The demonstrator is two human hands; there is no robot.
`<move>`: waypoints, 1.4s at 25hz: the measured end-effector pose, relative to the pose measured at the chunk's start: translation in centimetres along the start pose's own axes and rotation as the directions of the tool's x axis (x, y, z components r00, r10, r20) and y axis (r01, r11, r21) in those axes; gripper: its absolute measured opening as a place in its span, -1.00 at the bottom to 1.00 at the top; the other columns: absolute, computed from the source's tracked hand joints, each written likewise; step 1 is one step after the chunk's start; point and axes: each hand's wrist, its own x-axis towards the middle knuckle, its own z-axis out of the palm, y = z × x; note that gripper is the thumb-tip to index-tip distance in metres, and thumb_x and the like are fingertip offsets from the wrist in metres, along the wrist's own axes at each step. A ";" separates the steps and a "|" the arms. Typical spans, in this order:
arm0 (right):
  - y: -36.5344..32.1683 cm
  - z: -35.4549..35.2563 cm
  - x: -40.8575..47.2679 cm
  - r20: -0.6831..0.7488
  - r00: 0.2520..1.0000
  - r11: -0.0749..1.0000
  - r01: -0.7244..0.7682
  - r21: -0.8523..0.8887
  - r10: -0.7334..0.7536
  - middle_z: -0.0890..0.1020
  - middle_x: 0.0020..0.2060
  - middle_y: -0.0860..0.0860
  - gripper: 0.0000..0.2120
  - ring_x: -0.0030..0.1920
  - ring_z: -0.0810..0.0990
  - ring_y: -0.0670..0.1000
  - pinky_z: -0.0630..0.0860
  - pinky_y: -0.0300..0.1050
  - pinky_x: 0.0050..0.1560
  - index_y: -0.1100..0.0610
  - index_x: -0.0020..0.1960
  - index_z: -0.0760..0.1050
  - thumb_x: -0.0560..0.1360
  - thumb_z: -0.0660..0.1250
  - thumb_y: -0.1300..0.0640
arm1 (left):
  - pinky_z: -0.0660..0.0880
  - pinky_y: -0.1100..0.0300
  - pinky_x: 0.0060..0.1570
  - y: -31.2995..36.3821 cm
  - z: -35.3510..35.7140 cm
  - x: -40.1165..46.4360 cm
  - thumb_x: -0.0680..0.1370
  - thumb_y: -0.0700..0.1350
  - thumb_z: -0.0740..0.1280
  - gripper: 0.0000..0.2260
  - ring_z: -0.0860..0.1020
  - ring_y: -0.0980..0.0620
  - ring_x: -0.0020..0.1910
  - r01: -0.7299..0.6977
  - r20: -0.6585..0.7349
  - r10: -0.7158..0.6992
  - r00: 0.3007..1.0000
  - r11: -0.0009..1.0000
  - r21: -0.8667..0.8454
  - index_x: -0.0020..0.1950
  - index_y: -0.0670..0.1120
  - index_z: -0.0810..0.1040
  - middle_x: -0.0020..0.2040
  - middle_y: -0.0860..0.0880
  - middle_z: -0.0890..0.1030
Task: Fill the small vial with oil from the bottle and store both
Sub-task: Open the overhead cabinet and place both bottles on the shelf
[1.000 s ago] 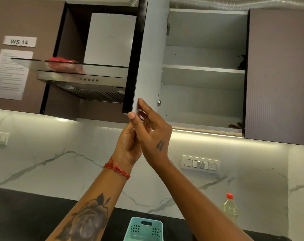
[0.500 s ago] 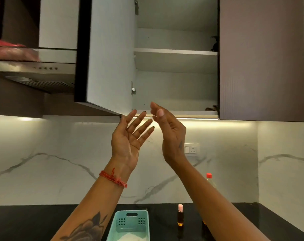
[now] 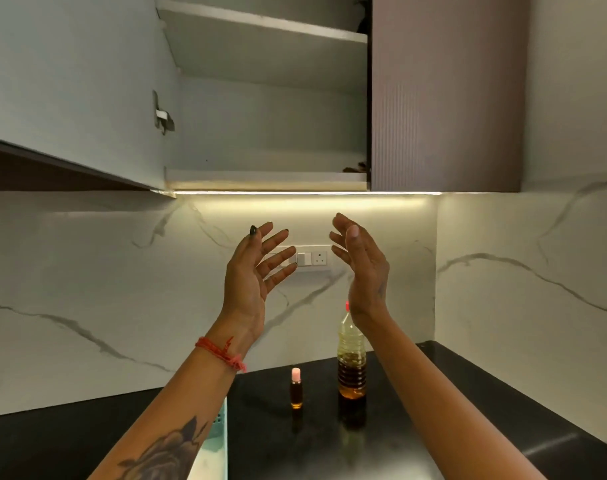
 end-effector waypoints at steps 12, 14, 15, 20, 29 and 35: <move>19.7 -9.4 -0.2 -0.110 0.945 0.942 -0.320 -0.103 0.309 0.63 -0.06 -0.28 -0.55 0.06 0.61 -0.10 0.51 -0.07 0.12 -0.15 0.10 0.51 0.35 0.22 -0.38 | 0.51 0.03 0.11 -21.3 -2.2 4.0 0.56 -0.03 0.22 -0.79 0.56 -0.02 0.08 0.264 -0.216 -0.217 0.952 0.939 0.221 0.17 -0.02 0.47 0.14 -0.03 0.57; 23.0 -10.8 -1.0 -0.098 0.925 0.917 -0.378 -0.124 0.368 0.61 0.03 -0.21 -0.67 0.10 0.58 -0.09 0.52 -0.16 0.13 -0.12 0.12 0.51 0.44 0.27 -0.24 | 0.51 -0.01 0.13 -25.9 -3.7 4.0 0.56 -0.09 0.24 -0.79 0.55 -0.03 0.08 0.358 -0.322 -0.267 0.908 0.894 0.270 0.18 -0.04 0.48 0.15 -0.09 0.56; 24.5 -11.5 -1.5 -0.089 0.916 0.906 -0.401 -0.135 0.392 0.61 0.05 -0.14 -0.69 0.09 0.58 -0.12 0.52 -0.28 0.07 -0.07 0.14 0.51 0.46 0.28 -0.17 | 0.50 -0.02 0.14 -27.9 -4.4 3.8 0.55 -0.12 0.25 -0.79 0.55 -0.05 0.09 0.406 -0.371 -0.293 0.881 0.871 0.275 0.18 -0.05 0.48 0.16 -0.11 0.56; 31.8 -14.8 -3.4 -0.098 0.864 0.830 -0.503 -0.240 0.495 0.59 0.10 -0.01 -0.69 0.03 0.55 -0.21 0.48 -0.33 0.03 0.07 0.20 0.49 0.48 0.34 0.05 | 0.47 -0.03 0.20 -35.6 -6.7 2.9 0.50 -0.14 0.34 -0.76 0.53 0.01 0.11 0.536 -0.499 -0.340 0.797 0.778 0.328 0.17 -0.03 0.50 0.17 -0.08 0.56; 40.8 -16.4 -4.9 -0.007 0.710 0.653 -0.650 -0.389 0.704 0.41 0.34 0.06 -0.22 0.25 0.42 -0.01 0.39 -0.02 0.26 0.03 0.42 0.22 0.31 0.52 0.01 | 0.34 -0.01 0.33 -43.3 -8.8 3.4 0.42 -0.16 0.44 -0.39 0.36 -0.06 0.35 0.610 -0.547 -0.312 0.777 0.590 0.529 0.40 -0.03 0.27 0.40 -0.08 0.33; 44.0 -15.3 -4.5 0.082 0.692 0.635 -0.600 -0.486 0.717 0.43 0.28 -0.01 0.07 0.24 0.43 0.01 0.37 -0.11 0.16 -0.05 0.44 0.10 0.08 0.56 -0.18 | 0.35 -0.07 0.34 -46.3 -10.0 4.9 0.38 -0.22 0.47 -0.32 0.40 -0.05 0.33 0.637 -0.551 -0.337 0.763 0.537 0.554 0.42 -0.01 0.25 0.35 -0.05 0.40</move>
